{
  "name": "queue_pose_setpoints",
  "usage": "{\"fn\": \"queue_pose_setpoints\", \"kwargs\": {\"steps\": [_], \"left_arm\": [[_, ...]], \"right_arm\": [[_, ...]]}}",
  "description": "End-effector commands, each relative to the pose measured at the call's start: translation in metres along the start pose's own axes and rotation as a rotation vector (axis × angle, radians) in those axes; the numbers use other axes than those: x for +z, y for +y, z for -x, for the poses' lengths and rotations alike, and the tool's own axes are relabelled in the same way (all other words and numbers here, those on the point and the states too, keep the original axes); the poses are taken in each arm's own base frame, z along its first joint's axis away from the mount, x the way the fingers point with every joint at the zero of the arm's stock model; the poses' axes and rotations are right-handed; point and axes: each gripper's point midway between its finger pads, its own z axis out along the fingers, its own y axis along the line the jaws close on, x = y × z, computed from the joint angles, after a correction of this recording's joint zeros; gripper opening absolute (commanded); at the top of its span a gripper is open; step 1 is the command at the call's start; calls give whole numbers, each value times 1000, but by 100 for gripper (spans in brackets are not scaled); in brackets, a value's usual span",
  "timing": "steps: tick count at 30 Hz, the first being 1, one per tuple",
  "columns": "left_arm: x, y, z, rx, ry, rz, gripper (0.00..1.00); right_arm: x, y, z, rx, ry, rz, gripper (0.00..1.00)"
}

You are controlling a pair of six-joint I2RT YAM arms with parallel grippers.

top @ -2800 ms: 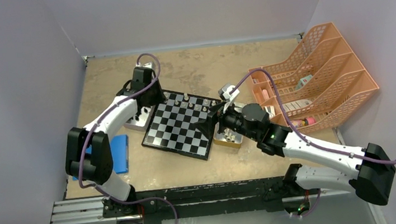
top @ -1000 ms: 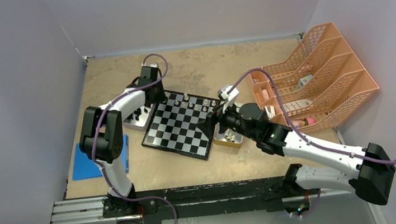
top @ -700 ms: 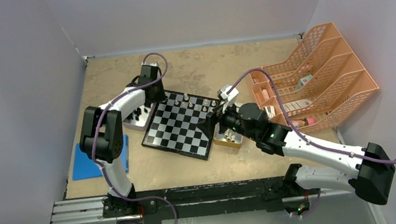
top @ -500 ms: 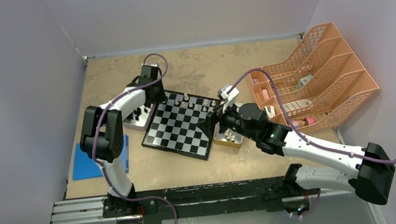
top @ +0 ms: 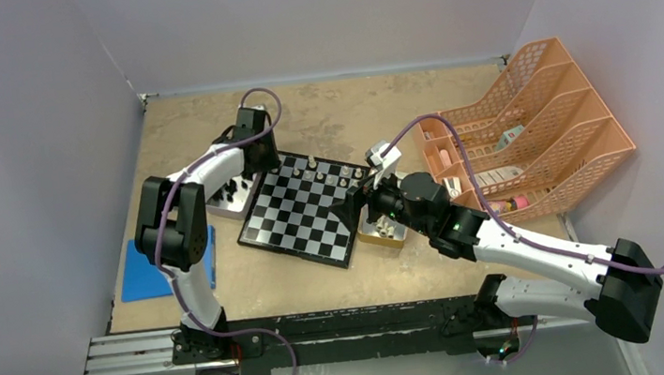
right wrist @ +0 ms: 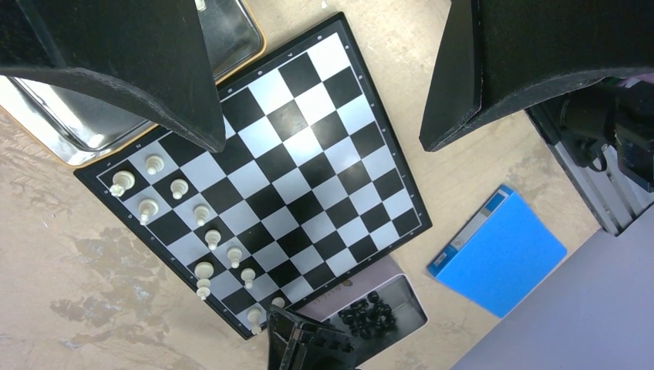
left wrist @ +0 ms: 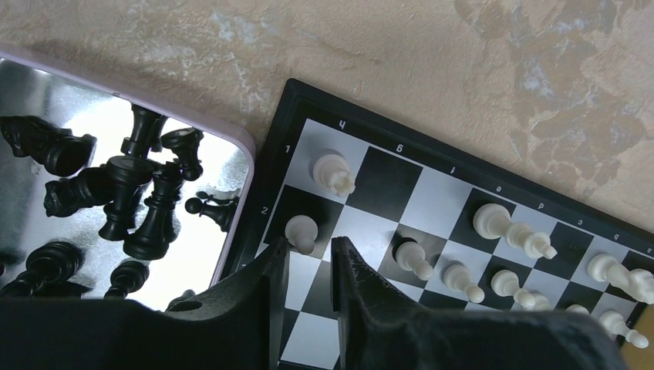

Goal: Set up the chess pieces on the board
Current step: Place the chess piece on the chessboard, then pick up the chess piece from the storage box.

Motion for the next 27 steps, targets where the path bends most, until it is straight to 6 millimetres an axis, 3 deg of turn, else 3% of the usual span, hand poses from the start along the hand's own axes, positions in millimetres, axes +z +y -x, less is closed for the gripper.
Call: {"fn": "queue_pose_setpoints", "kwargs": {"steps": [1, 6, 11, 15, 21, 27], "left_arm": [[-17, -13, 31, -6, -66, -58, 28], [-43, -22, 49, -7, -101, -88, 34], [-87, -39, 65, -2, -153, -182, 44], [-127, -49, 68, 9, -183, -257, 52], [-191, -61, 51, 29, -209, -395, 63], [-235, -61, 3, 93, -187, -518, 66]], "right_arm": [[-1, 7, 29, 20, -68, -1, 99], [-6, -2, 23, 57, -36, -56, 99], [-3, -16, 12, 98, 11, -145, 99], [0, -14, 3, 153, 12, -135, 99], [9, -29, -15, 187, 61, -228, 99], [14, -61, -38, 165, 127, -389, 97]]}}
